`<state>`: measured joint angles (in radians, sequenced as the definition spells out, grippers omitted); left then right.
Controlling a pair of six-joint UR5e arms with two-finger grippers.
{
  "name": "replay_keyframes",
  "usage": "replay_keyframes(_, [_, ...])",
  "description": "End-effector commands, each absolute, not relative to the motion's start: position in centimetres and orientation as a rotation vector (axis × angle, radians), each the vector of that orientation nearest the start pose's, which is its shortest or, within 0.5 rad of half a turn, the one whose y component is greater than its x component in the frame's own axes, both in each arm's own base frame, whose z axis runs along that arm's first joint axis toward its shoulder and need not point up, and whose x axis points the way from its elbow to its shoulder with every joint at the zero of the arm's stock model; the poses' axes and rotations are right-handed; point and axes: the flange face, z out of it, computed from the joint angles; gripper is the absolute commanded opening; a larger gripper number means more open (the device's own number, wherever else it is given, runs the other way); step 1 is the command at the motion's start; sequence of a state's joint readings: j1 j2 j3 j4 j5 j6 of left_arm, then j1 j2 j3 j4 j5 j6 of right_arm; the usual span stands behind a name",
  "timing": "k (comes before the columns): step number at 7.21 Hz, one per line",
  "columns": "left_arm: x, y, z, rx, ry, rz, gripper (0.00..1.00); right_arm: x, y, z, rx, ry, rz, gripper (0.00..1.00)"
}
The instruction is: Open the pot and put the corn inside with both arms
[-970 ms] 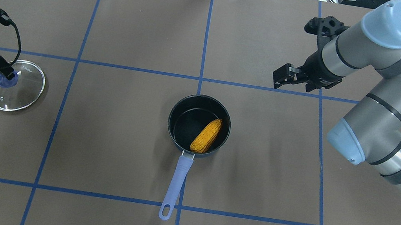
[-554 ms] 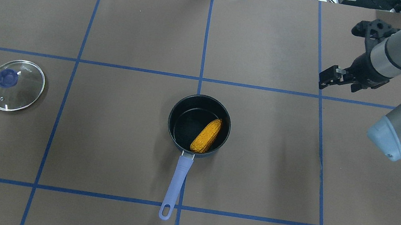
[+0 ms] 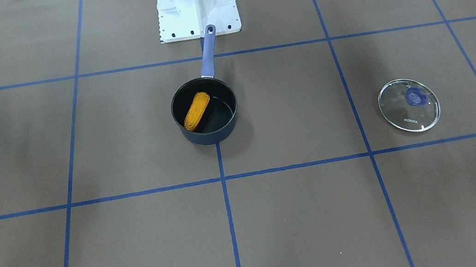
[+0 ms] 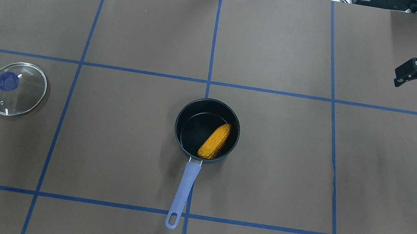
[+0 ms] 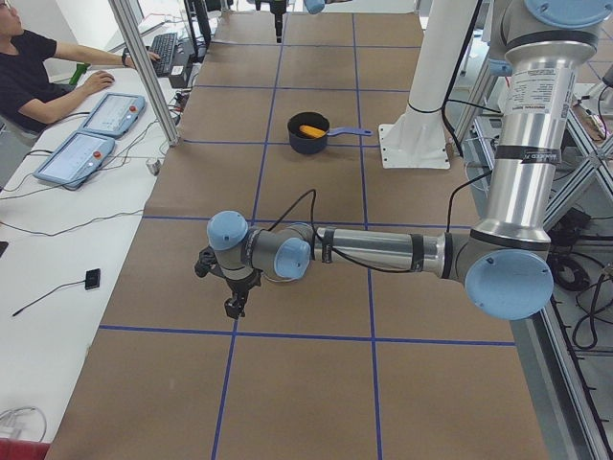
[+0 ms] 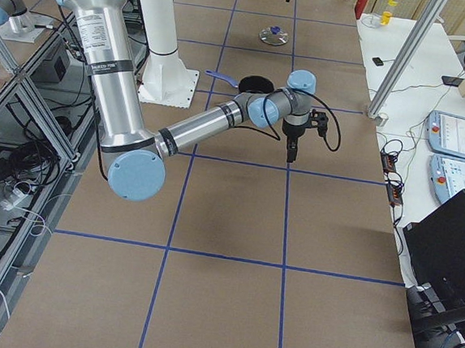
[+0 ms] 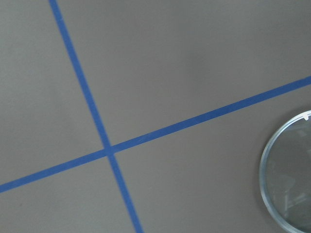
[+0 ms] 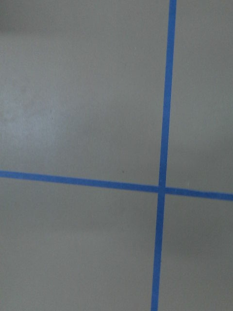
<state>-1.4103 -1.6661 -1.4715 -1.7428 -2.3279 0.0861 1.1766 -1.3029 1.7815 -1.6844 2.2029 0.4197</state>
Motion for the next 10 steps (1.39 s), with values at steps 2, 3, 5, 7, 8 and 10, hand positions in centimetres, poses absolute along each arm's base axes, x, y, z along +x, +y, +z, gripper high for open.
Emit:
replay_keyframes(2, [0.4, -54.3, 66.7, 0.103, 0.764, 0.262, 0.99, -9.1, -52.5, 51.3, -0.048, -0.776, -0.071, 1.00])
replay_keyframes(3, [0.3, -54.2, 66.9, 0.101, 0.763, 0.258, 0.99, -6.6, -50.2, 55.0, -0.014, -0.776, -0.105, 1.00])
replay_keyframes(5, [0.2, -54.2, 66.9, 0.100, 0.763, 0.255, 0.99, -5.1, -48.5, 57.0, -0.005, -0.776, -0.092, 1.00])
replay_keyframes(7, [0.1, -54.2, 66.8, 0.099, 0.763, 0.248, 0.99, -3.7, -47.7, 58.2, -0.017, -0.770, -0.060, 1.00])
replay_keyframes(8, [0.1, -54.2, 66.8, 0.099, 0.763, 0.248, 0.99, -2.5, -47.6, 58.5, -0.013, -0.769, -0.036, 1.00])
replay_keyframes(10, [-0.1, -54.2, 66.9, 0.098, 0.763, 0.243, 0.99, -2.5, -47.7, 58.4, -0.011, -0.768, -0.034, 1.00])
